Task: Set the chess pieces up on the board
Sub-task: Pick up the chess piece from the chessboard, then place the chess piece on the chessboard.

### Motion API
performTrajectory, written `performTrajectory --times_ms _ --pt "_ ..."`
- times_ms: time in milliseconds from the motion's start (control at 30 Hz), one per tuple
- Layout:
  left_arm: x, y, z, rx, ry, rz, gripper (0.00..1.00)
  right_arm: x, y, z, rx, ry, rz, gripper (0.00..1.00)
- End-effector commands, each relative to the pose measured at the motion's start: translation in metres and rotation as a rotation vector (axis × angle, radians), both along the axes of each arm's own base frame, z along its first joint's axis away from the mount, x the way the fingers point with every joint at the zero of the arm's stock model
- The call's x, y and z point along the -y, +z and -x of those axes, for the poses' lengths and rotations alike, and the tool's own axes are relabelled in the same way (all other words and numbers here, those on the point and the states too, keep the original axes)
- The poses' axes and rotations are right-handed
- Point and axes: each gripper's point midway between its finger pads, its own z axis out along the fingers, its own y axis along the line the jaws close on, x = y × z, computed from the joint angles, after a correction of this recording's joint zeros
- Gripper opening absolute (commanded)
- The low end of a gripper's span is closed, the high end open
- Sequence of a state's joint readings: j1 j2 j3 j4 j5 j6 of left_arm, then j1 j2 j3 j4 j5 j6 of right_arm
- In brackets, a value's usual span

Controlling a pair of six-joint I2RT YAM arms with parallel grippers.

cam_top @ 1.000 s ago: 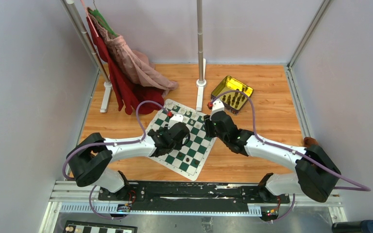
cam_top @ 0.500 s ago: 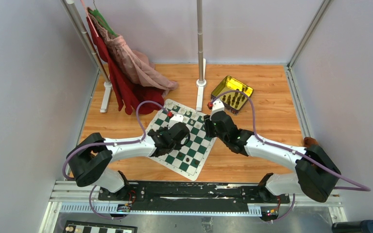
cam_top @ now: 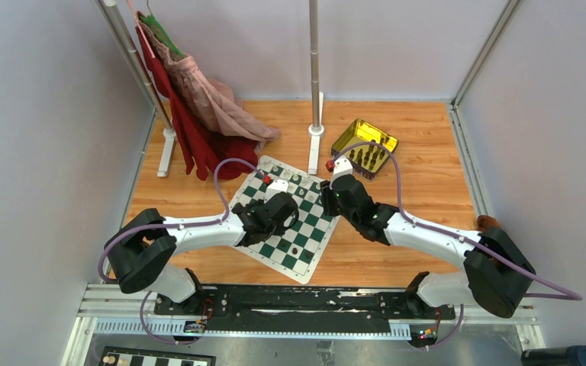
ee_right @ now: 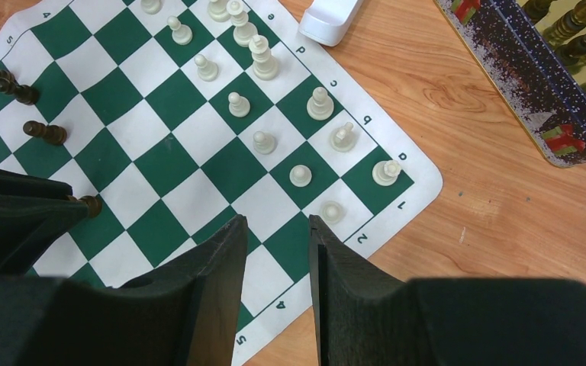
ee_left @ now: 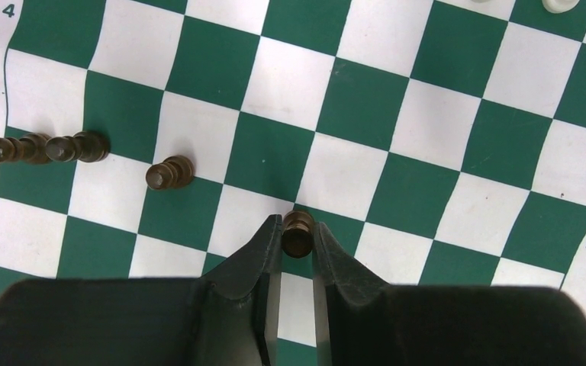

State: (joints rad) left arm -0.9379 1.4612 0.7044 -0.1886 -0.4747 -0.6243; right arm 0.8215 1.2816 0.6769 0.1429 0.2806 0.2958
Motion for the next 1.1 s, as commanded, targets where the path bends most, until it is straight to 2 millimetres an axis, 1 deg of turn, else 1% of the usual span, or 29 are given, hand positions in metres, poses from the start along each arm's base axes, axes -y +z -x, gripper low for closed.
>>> performTrajectory --times_ms 0,200,300,433,500,667,767,833,933,1067 --pt "-0.001 0.012 -0.006 0.027 0.020 0.009 0.06 0.004 0.001 -0.004 0.007 -0.025 -0.018 0.40" --pt "-0.006 0.033 -0.008 0.059 0.036 0.012 0.00 0.005 0.001 -0.004 0.008 -0.025 -0.016 0.40" --pt "-0.013 0.047 -0.008 0.083 0.060 0.020 0.00 0.005 0.001 -0.003 0.008 -0.025 -0.016 0.40" --pt "-0.030 0.065 -0.007 0.123 0.118 0.019 0.00 0.005 0.002 -0.003 0.008 -0.023 -0.020 0.40" --pt "-0.038 0.071 -0.004 0.134 0.148 0.020 0.00 0.005 0.004 -0.003 0.011 -0.023 -0.023 0.40" --pt "-0.067 0.081 0.000 0.172 0.254 0.026 0.00 0.005 0.007 -0.002 0.016 -0.018 -0.030 0.40" --pt "-0.089 0.081 0.003 0.172 0.339 0.031 0.00 0.005 0.008 -0.001 0.018 -0.018 -0.035 0.40" --pt "-0.102 0.077 0.006 0.163 0.386 0.041 0.00 0.005 0.009 -0.001 0.019 -0.015 -0.038 0.40" --pt "-0.121 0.065 0.009 0.130 0.458 0.061 0.00 0.004 0.011 0.000 0.020 -0.011 -0.044 0.40" --pt "-0.136 0.051 0.012 0.096 0.514 0.092 0.00 0.003 0.011 0.001 0.018 -0.004 -0.047 0.40"
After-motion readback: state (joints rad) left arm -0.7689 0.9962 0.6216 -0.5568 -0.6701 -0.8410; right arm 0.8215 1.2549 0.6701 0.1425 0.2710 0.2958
